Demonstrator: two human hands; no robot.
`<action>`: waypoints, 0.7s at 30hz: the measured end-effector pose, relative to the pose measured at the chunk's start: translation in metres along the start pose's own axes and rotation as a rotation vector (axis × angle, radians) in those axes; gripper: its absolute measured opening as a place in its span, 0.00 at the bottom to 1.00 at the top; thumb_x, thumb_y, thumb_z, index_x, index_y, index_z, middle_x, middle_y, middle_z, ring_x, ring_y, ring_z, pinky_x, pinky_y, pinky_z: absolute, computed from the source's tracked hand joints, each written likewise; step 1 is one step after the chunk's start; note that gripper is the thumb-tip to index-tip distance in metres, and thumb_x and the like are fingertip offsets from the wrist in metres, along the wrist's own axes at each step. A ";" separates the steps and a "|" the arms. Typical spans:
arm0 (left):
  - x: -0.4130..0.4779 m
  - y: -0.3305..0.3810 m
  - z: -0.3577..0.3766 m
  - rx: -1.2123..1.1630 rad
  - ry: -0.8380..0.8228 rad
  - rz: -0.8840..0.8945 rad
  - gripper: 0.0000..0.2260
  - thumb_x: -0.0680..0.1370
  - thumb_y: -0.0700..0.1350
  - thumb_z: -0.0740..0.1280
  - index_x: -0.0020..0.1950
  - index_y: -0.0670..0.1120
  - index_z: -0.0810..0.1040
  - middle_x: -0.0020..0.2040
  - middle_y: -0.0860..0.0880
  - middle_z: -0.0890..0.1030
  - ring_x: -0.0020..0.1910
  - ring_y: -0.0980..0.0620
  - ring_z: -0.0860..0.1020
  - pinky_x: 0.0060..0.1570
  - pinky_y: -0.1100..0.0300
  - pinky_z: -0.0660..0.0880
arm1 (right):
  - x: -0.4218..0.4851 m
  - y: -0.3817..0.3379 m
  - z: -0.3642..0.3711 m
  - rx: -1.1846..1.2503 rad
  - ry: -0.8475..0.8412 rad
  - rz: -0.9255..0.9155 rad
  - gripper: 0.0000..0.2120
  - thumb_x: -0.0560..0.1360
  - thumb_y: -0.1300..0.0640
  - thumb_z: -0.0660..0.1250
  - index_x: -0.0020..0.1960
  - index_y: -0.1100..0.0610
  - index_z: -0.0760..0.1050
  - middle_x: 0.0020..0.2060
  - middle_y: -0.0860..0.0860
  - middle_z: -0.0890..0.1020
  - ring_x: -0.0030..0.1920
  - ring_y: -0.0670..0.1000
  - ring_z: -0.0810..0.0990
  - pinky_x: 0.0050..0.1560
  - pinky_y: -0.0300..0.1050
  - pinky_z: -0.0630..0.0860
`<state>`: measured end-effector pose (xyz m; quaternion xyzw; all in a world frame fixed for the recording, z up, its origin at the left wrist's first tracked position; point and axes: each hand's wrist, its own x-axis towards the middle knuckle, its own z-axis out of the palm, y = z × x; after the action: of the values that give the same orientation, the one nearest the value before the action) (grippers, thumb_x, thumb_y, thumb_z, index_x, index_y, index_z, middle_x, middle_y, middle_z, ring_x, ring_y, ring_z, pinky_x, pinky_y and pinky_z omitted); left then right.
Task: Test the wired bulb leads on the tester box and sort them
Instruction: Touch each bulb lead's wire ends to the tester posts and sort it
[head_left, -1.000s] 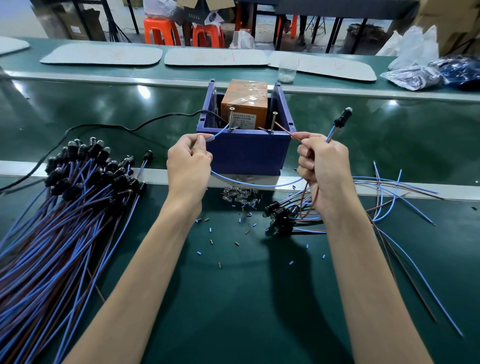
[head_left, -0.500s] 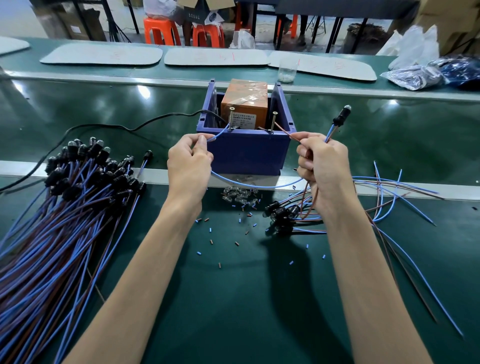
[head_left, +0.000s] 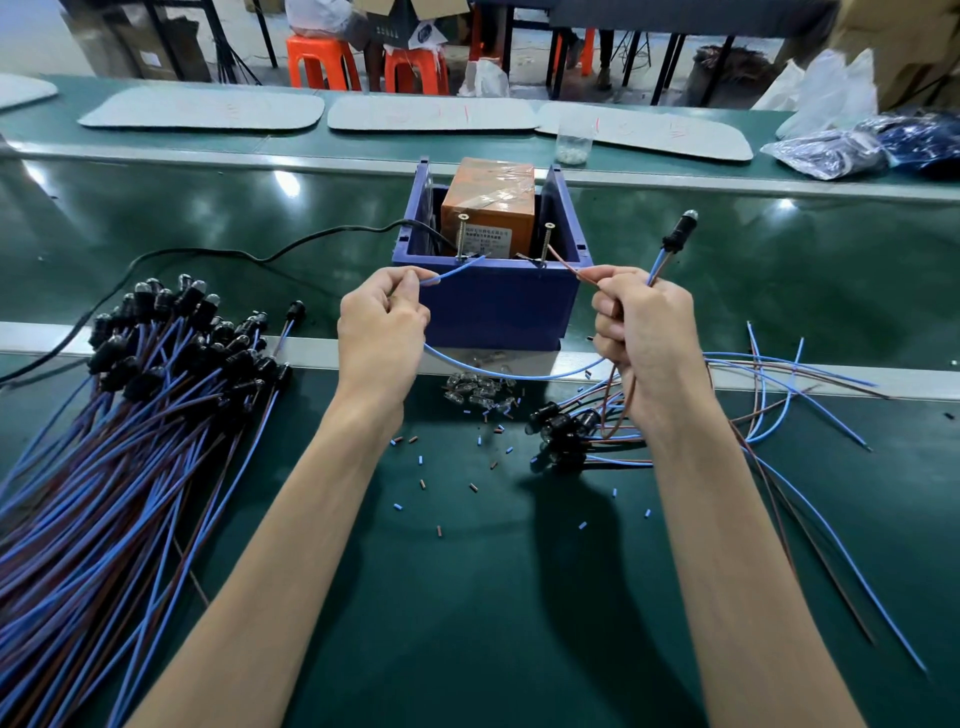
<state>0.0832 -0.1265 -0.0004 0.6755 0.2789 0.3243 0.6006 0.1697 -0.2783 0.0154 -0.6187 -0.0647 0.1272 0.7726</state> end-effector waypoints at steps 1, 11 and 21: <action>0.000 0.000 0.000 0.001 0.000 0.000 0.13 0.82 0.43 0.58 0.41 0.52 0.77 0.26 0.53 0.65 0.26 0.55 0.61 0.29 0.61 0.58 | 0.000 0.000 0.000 0.002 0.002 0.000 0.13 0.77 0.68 0.55 0.40 0.59 0.75 0.24 0.45 0.65 0.22 0.41 0.58 0.20 0.33 0.54; 0.002 0.001 -0.002 -0.064 0.078 0.004 0.11 0.81 0.41 0.60 0.43 0.52 0.78 0.21 0.58 0.69 0.24 0.60 0.65 0.26 0.69 0.62 | -0.002 0.003 -0.003 -0.086 -0.004 -0.044 0.08 0.77 0.63 0.65 0.40 0.56 0.76 0.21 0.41 0.65 0.21 0.41 0.59 0.21 0.33 0.58; 0.003 0.000 -0.001 -0.111 0.142 0.033 0.11 0.81 0.40 0.60 0.43 0.51 0.79 0.21 0.59 0.67 0.25 0.59 0.63 0.28 0.65 0.61 | 0.001 0.006 -0.002 -0.081 0.055 -0.053 0.11 0.79 0.64 0.61 0.42 0.56 0.79 0.20 0.41 0.63 0.21 0.42 0.57 0.21 0.33 0.56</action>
<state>0.0842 -0.1233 0.0000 0.6208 0.2914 0.3961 0.6105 0.1703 -0.2787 0.0096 -0.6509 -0.0650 0.0868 0.7514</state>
